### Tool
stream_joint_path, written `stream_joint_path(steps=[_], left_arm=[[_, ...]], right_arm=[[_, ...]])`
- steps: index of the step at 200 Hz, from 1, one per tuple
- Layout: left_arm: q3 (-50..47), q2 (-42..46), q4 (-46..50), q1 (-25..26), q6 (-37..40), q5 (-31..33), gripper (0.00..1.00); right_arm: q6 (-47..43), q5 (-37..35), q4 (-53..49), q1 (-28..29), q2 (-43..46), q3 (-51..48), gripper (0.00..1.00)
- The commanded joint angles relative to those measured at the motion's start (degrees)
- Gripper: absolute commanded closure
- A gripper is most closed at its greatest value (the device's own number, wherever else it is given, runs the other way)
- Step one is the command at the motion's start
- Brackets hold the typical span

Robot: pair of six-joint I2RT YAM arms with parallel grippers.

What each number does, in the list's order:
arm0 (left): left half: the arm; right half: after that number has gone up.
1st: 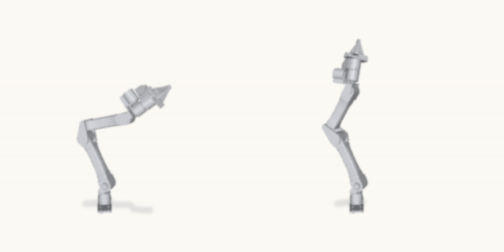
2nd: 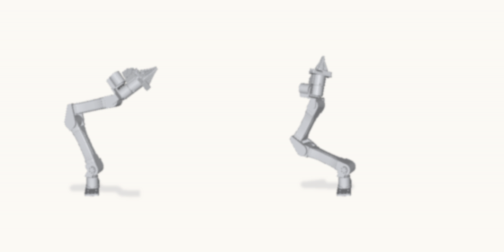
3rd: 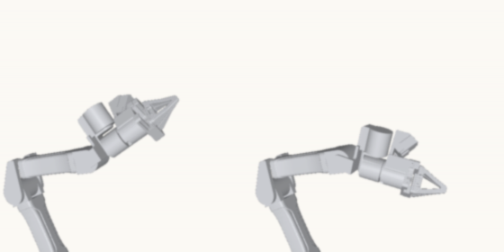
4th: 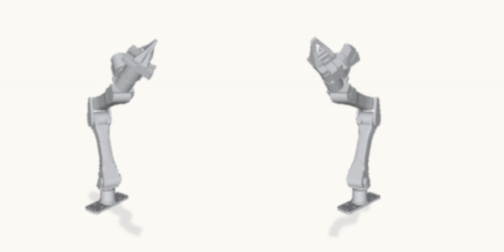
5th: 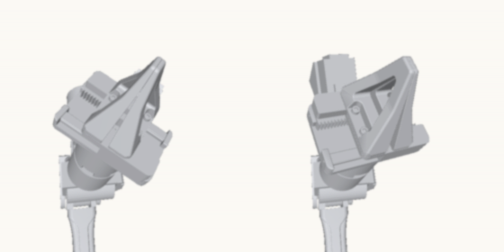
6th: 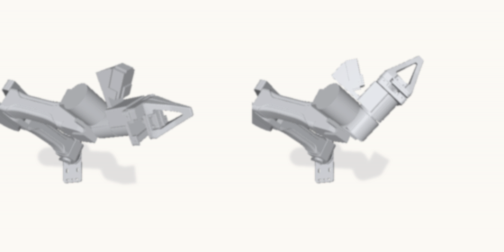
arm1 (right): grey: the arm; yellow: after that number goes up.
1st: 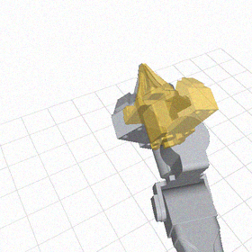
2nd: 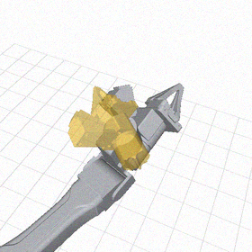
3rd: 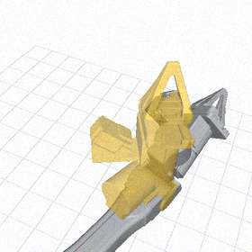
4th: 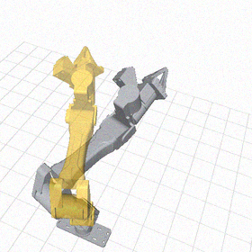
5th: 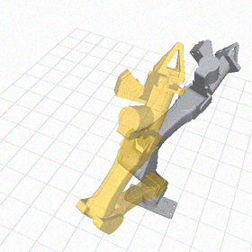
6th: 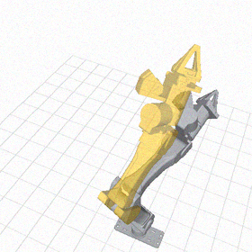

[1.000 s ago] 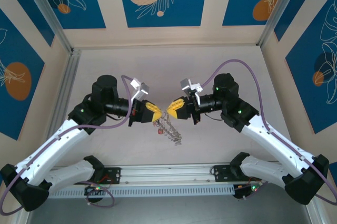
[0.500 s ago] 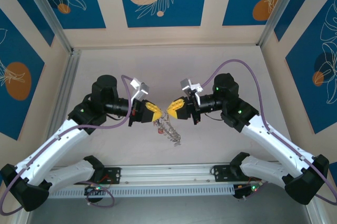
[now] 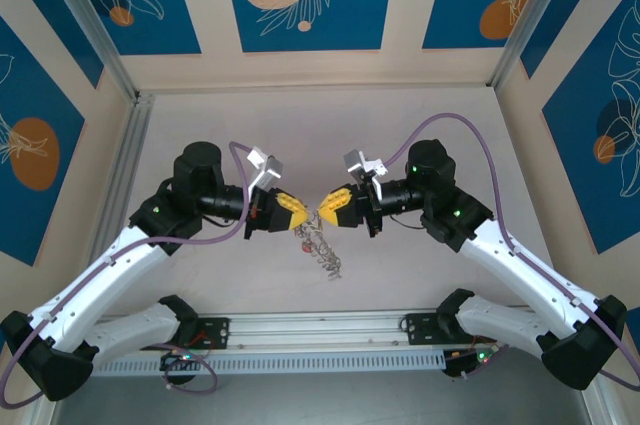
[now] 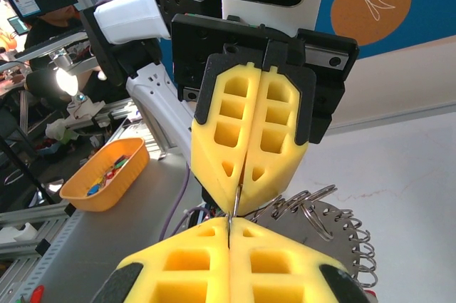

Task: Put the keys on the keyring

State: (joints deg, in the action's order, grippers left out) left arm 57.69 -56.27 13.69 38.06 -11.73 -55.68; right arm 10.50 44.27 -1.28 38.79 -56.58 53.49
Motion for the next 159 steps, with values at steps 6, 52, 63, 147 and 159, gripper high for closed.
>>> stream_joint_path(steps=[6,52,63,147,159], left_arm=[[0.88,-0.15,-4.57,0.29,-0.83,-1.09,1.00],[1.19,-0.68,-4.73,0.33,-1.02,-1.10,1.00],[1.28,-0.85,-4.73,0.27,-1.05,-1.09,1.00],[1.46,-1.12,-5.43,0.31,-1.72,-0.18,1.00],[1.33,-0.95,-5.62,0.34,-1.82,-0.04,1.00]], right_arm=[[0.11,2.72,-1.00,0.94,0.61,0.19,1.00],[0.38,2.92,-0.04,1.07,0.25,-0.22,1.00],[0.40,3.01,0.09,1.12,0.05,-0.23,1.00],[-1.81,2.26,-2.47,1.12,0.81,-0.23,1.00],[-2.61,1.83,-2.83,1.12,1.53,-0.69,1.00]])
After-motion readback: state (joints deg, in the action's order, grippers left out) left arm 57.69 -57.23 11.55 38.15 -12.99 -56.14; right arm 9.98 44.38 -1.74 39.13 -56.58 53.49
